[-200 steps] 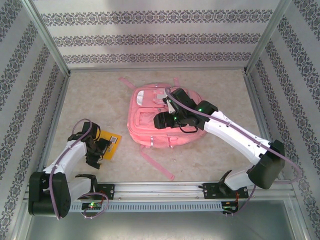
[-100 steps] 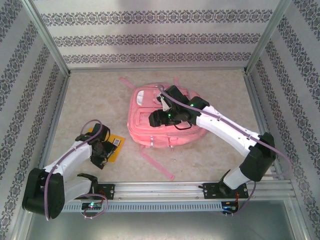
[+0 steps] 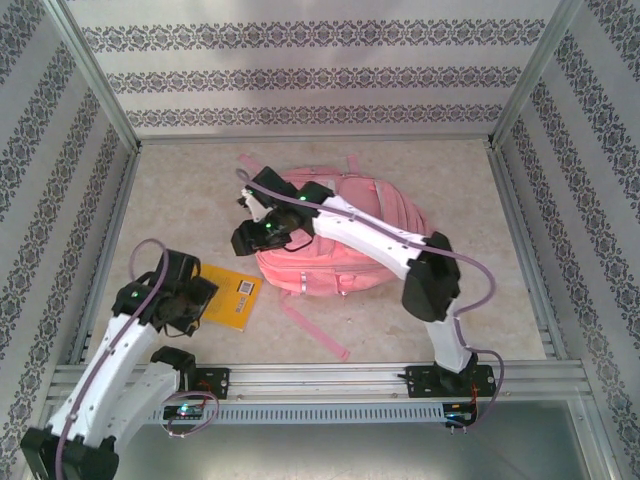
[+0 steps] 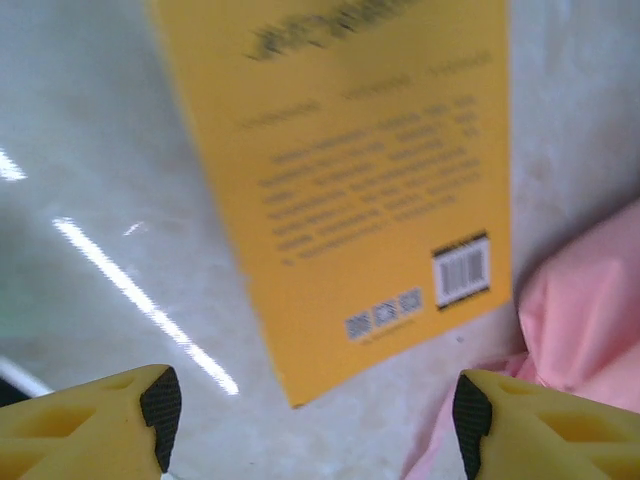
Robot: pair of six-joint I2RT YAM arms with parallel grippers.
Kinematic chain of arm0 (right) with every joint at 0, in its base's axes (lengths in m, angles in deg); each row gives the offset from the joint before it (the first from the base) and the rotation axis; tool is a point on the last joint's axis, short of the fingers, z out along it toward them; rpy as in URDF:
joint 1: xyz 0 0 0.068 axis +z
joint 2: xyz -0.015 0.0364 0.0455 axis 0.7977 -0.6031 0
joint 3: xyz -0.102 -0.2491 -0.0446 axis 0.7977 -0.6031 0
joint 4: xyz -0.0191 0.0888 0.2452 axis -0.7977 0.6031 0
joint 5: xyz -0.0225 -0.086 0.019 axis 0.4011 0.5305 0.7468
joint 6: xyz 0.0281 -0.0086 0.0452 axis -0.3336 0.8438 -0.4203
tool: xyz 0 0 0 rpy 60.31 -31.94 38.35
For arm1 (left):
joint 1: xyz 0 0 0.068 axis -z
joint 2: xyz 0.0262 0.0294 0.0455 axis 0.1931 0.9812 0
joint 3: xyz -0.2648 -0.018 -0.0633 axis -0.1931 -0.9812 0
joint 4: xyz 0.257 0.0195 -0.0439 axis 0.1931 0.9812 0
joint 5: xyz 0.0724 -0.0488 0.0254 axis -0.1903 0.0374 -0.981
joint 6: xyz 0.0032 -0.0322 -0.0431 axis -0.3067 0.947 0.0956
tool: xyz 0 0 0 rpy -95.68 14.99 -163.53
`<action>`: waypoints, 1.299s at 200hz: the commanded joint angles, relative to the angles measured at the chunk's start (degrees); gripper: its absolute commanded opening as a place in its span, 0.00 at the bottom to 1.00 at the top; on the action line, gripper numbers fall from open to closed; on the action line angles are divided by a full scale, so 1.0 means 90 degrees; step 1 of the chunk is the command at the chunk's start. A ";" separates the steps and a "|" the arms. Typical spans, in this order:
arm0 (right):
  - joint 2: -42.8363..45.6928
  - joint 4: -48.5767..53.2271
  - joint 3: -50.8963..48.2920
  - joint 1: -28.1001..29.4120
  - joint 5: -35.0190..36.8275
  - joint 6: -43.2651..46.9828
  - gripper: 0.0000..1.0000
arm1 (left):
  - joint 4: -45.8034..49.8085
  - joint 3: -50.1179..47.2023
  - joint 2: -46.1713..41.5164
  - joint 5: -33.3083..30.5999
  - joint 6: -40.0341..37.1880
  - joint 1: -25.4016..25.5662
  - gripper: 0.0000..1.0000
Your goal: Pack the student bag
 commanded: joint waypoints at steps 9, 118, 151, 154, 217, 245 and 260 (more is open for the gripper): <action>-0.1051 0.0660 0.1112 0.0194 -0.0110 -0.0001 0.54 | 0.1341 0.0270 -0.0128 -0.0701 0.0646 -0.0133 0.75; -0.2962 0.1645 0.2125 0.0428 0.2023 0.0282 0.65 | -0.0001 -0.0511 0.0764 -0.0212 0.0728 -0.0274 0.81; -0.3047 0.1850 0.1837 0.0378 0.2505 0.0542 0.65 | -0.0793 -0.0805 0.1363 0.0007 0.0686 -0.0426 0.81; -0.3032 0.1844 0.1789 0.0374 0.2538 0.0568 0.65 | -0.0860 -0.0813 0.1412 0.0006 0.0683 -0.0440 0.81; -0.2707 0.1198 0.1146 0.0321 0.0730 0.0770 0.59 | -0.1889 -0.0879 0.2749 0.0226 0.0348 -0.0475 0.80; -0.2208 0.0982 0.0343 0.0354 0.0340 0.1004 0.56 | -0.2398 -0.0856 0.3199 0.0558 0.0029 -0.0475 0.80; -0.1774 0.0710 -0.0296 0.0355 0.0130 0.1077 0.55 | -0.2618 -0.0782 0.3443 0.0777 -0.0221 -0.0475 0.80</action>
